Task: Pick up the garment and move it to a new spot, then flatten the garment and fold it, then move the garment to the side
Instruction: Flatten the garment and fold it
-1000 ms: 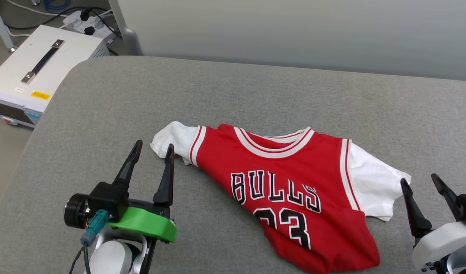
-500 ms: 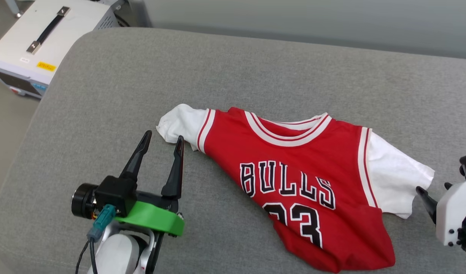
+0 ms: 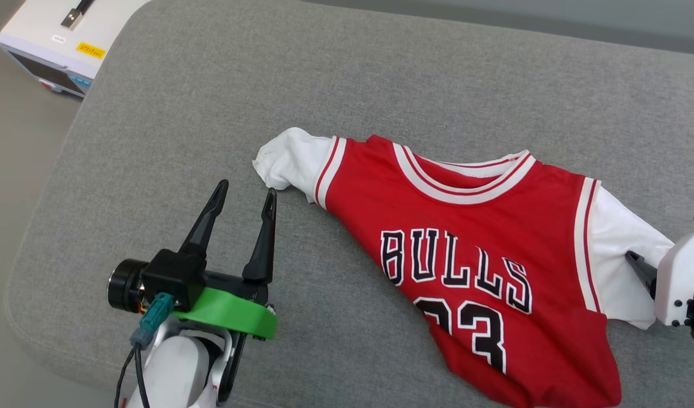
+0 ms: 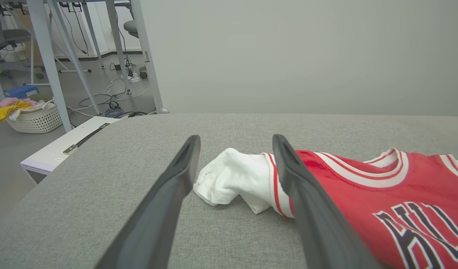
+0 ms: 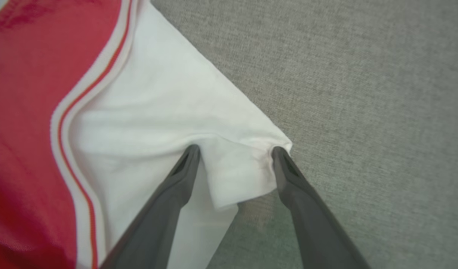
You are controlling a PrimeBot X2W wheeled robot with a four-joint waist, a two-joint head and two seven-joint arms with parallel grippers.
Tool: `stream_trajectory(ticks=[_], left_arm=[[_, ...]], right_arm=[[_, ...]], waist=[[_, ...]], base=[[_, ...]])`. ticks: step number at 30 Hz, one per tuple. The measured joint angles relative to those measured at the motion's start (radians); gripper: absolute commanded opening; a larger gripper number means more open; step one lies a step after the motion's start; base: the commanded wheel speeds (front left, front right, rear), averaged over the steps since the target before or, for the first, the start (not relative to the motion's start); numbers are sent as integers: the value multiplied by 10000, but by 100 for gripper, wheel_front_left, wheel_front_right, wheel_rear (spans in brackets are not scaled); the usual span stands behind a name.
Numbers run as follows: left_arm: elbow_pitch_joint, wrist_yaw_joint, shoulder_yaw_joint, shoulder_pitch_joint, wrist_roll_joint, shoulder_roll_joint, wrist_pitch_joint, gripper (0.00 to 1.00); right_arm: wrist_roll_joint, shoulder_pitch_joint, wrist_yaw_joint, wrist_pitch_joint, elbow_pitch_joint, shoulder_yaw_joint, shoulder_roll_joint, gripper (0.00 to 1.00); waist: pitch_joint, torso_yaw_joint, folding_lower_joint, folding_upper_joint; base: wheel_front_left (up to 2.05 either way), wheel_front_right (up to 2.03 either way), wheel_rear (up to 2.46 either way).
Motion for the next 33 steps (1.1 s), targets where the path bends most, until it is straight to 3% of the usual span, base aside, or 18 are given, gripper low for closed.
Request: stream_trajectory(ticks=[2,3,4,5,13,19,20,25,26,27,33], left_arm=[[2,-15,65,-5,25,-23,0,100],[2,-44,98,-9,36,-29,0,100],[4,-77,132,-18,58,-36,0,100],[33,-90,153,-32,84,-54,0,100],[222,-188,255,-32,138,-192,0,100],[234,-274,336,-36,186,-268,0,100],[232,-349,380,-44,207,-291,0,100],[268,-397,412,-183,211,-318,0,100],[297,-416,420,-221,213,-318,0,100],[330,-439,430,-254,224,-320,0,100],[506,-449,514,-300,295,-341,0,100]], right_arm=[[-13,-64,-12,21,102,238,-127,100],[-12,-82,-12,25,113,336,-178,80],[-10,-93,-10,23,117,431,-249,20],[-8,-96,-10,19,119,525,-320,0],[-12,-144,17,-591,255,913,-1070,0],[-59,-145,13,-803,420,934,-2729,0],[-29,-187,13,-1020,623,1147,-3528,0],[-75,-590,13,-1478,1321,1419,-4134,0],[-59,-708,13,-1613,1492,1490,-4086,62],[-50,-812,13,-1787,1616,1530,-3992,100],[-50,-1316,4,-3043,2165,1636,-3413,100]], waist=[[101,43,0,0],[140,52,0,0],[188,58,0,0],[225,63,0,0],[117,-52,1,0],[175,-185,1,0],[301,-227,1,0],[503,-289,1,0],[538,-309,1,0],[559,-336,1,0],[421,-525,1,0]], base=[[0,0,0],[0,0,0],[0,0,0],[0,0,0],[0,0,0],[0,0,0],[0,0,0],[0,0,0],[0,0,0],[0,0,0],[0,0,0]])
